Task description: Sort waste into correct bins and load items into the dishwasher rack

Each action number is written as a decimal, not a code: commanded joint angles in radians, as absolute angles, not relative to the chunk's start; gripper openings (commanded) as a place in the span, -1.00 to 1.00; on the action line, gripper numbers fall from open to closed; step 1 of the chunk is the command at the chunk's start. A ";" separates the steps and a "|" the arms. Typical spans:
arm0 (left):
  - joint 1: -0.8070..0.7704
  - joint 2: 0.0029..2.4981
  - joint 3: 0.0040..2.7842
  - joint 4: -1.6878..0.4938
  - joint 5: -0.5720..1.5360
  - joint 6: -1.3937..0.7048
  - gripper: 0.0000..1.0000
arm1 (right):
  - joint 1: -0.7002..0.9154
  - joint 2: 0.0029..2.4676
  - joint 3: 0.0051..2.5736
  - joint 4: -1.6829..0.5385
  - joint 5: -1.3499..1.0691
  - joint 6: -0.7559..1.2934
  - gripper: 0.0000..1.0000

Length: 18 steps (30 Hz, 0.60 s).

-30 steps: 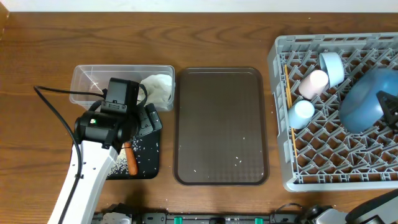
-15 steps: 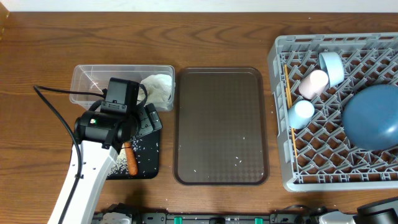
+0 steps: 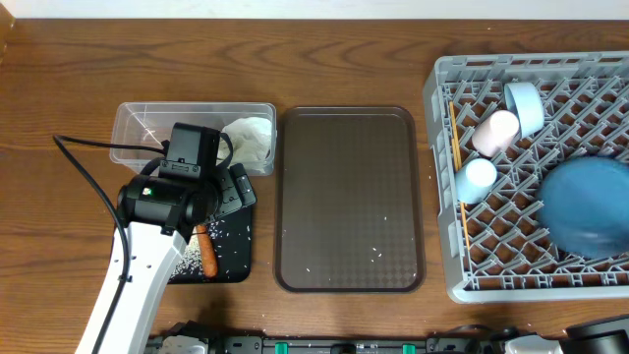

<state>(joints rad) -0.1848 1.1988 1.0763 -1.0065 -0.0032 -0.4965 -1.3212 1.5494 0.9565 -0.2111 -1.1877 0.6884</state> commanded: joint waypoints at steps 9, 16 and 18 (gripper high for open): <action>-0.180 1.195 1.084 -1.010 -0.008 -0.490 0.96 | -1.101 1.546 1.033 0.033 -1.396 0.770 0.98; -0.180 1.195 1.084 -1.010 -0.008 -0.490 0.96 | -0.764 1.546 1.033 0.186 -1.504 0.754 0.99; -0.180 1.195 1.084 -1.010 -0.008 -0.490 0.96 | -0.678 1.546 1.033 0.220 -1.509 0.754 0.98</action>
<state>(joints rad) -0.1848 1.1988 1.0763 -1.0065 -0.0032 -0.4965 -0.7780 1.5494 1.0157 0.1989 -1.4319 0.7605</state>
